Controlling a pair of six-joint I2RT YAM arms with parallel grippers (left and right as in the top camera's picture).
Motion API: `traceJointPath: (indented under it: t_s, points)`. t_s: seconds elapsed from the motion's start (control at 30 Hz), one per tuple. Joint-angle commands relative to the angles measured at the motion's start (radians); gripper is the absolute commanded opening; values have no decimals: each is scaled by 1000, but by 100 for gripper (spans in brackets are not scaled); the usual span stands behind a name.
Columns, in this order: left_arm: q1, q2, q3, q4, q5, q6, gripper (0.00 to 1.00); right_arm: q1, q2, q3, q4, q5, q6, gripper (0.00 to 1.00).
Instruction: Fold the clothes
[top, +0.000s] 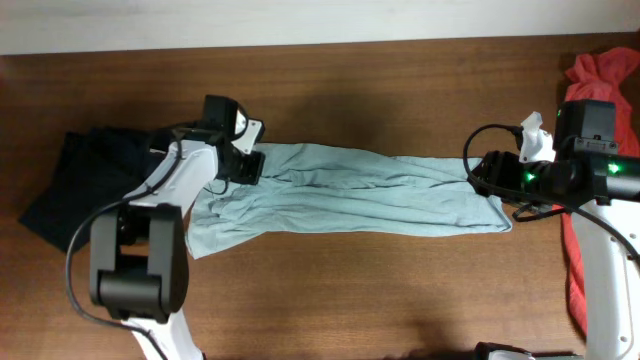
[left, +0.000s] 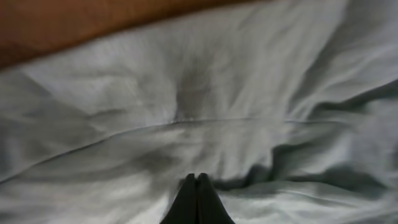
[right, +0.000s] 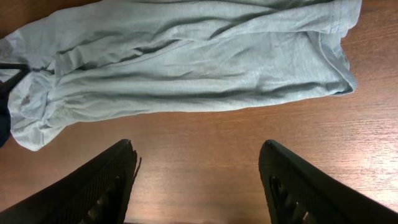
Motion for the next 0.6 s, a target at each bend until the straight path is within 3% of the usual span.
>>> traceJointPath:
  t_s: [0.0, 0.27, 0.57]
  points:
    - [1, 26, -10, -11, 18, -2, 1, 6, -11, -4, -3, -9, 11, 66]
    - [2, 21, -2, -169, 284, -24, 1, 6, -11, -4, 1, -9, 11, 66]
    - [1, 15, 0, -295, 482, -24, 1, 6, -11, -4, 2, -8, 11, 66]
